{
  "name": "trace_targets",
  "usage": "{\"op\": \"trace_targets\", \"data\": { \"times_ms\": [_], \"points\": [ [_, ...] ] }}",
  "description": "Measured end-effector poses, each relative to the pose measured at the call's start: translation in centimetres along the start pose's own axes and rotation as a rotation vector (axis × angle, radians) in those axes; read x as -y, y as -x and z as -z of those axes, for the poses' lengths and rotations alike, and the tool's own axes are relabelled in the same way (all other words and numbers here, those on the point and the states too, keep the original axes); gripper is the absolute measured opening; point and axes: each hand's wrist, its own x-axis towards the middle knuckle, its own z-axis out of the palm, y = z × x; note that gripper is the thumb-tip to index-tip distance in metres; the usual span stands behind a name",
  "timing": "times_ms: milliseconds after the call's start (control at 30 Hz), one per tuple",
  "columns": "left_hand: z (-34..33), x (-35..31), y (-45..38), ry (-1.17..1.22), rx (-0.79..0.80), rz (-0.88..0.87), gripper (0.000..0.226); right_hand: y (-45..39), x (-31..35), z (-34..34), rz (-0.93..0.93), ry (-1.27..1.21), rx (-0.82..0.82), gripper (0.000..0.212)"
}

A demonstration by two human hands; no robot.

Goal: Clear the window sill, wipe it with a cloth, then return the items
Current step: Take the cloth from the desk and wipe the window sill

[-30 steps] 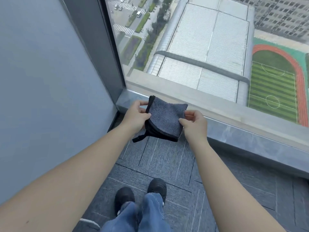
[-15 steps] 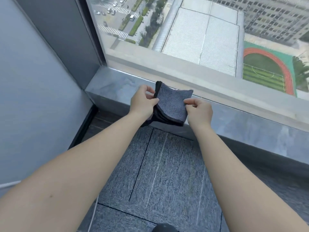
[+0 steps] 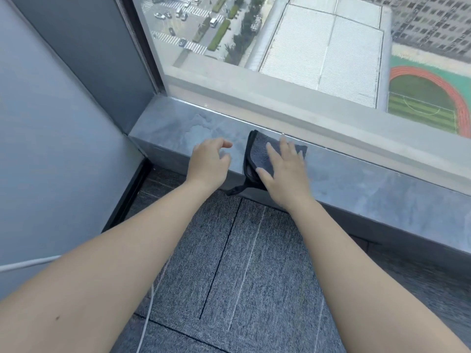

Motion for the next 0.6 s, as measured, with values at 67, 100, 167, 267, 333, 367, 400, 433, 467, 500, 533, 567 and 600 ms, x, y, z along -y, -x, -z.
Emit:
{"op": "trace_targets", "data": {
  "times_ms": [67, 100, 167, 267, 333, 367, 400, 433, 467, 500, 533, 567, 600],
  "points": [
    [0.6, 1.1, -0.1, -0.124, -0.042, -0.022, 0.032, -0.4, 0.4, -1.1, 0.005, 0.089, 0.089, 0.063],
    [0.9, 1.6, -0.1, -0.162, -0.059, -0.020, 0.033, -0.6, 0.5, -1.6, -0.009, 0.117, 0.098, 0.064],
    [1.6, 2.6, -0.2, -0.213, -0.082, -0.007, 0.035, -1.1, 1.1, -2.0, -0.044, 0.135, 0.085, 0.065],
    [2.6, 4.1, -0.5, -0.243, -0.099, 0.017, 0.038, -2.5, 2.5, -2.1, -0.075, 0.121, 0.087, 0.065],
    [3.2, 4.9, -0.8, -0.249, -0.113, 0.026, 0.040, -3.7, 3.9, -2.3, -0.047, 0.117, 0.093, 0.065],
    [3.6, 5.3, -1.0, -0.255, -0.118, 0.030, 0.041, -4.2, 4.7, -2.5, -0.020, 0.120, 0.098, 0.064],
    [3.9, 5.7, -1.1, -0.265, -0.120, 0.035, 0.042, -4.5, 5.3, -2.7, 0.014, 0.127, 0.105, 0.063],
    [4.2, 6.1, -1.3, -0.274, -0.116, 0.044, 0.043, -4.8, 5.8, -2.9, 0.054, 0.139, 0.113, 0.062],
    [4.5, 6.4, -1.6, -0.281, -0.108, 0.059, 0.044, -4.9, 6.1, -3.0, 0.093, 0.150, 0.119, 0.061],
    [4.8, 6.8, -1.7, -0.286, -0.095, 0.078, 0.046, -4.8, 6.2, -3.0, 0.123, 0.158, 0.125, 0.061],
    [5.0, 7.1, -1.9, -0.291, -0.081, 0.094, 0.048, -4.6, 6.2, -3.0, 0.136, 0.160, 0.128, 0.060],
    [5.1, 7.4, -2.0, -0.298, -0.065, 0.104, 0.049, -4.3, 6.1, -3.0, 0.130, 0.161, 0.129, 0.061],
    [5.2, 7.6, -2.0, -0.305, -0.050, 0.107, 0.050, -4.0, 6.1, -3.0, 0.107, 0.161, 0.127, 0.061]
  ]
}}
